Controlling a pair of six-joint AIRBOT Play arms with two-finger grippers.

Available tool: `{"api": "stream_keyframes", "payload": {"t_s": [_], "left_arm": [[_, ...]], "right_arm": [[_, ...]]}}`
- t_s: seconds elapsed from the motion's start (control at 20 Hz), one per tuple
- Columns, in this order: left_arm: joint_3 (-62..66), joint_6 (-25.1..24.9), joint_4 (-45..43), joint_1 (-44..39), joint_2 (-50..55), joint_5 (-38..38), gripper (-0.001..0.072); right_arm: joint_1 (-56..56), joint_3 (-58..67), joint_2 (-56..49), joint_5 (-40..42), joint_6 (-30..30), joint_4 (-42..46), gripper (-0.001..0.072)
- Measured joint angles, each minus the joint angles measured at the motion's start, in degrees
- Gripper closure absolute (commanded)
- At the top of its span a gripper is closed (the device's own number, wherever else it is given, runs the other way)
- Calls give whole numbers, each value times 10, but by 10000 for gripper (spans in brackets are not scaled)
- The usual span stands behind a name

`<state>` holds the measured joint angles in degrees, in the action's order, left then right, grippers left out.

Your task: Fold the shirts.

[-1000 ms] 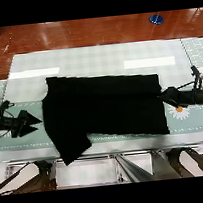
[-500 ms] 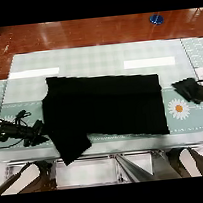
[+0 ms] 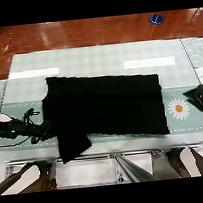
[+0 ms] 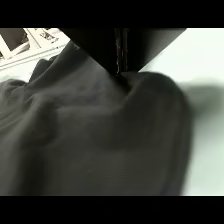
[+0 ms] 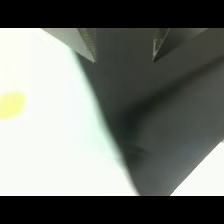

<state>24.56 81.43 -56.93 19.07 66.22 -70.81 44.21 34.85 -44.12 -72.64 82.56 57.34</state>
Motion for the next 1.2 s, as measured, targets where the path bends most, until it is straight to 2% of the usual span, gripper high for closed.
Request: {"api": "stream_keyframes", "payload": {"t_s": [0.15,0.5,0.75,1.1,1.15,1.2], "left_arm": [[6,7,3,-23,-4,16,690],[19,7,0,-36,-18,24,690],[20,9,4,-37,-21,19,690],[20,9,4,-37,-21,14,690],[20,9,4,-37,-21,14,690],[20,9,4,-37,-21,14,690]], "right_arm": [[-4,-14,-30,-38,43,97,305],[-57,-29,-133,-114,29,168,305],[-110,-34,-180,-114,26,174,305],[-128,-83,-202,-61,20,123,306],[-128,-91,-203,-59,16,109,313],[-128,-97,-203,-53,12,93,382]]}}
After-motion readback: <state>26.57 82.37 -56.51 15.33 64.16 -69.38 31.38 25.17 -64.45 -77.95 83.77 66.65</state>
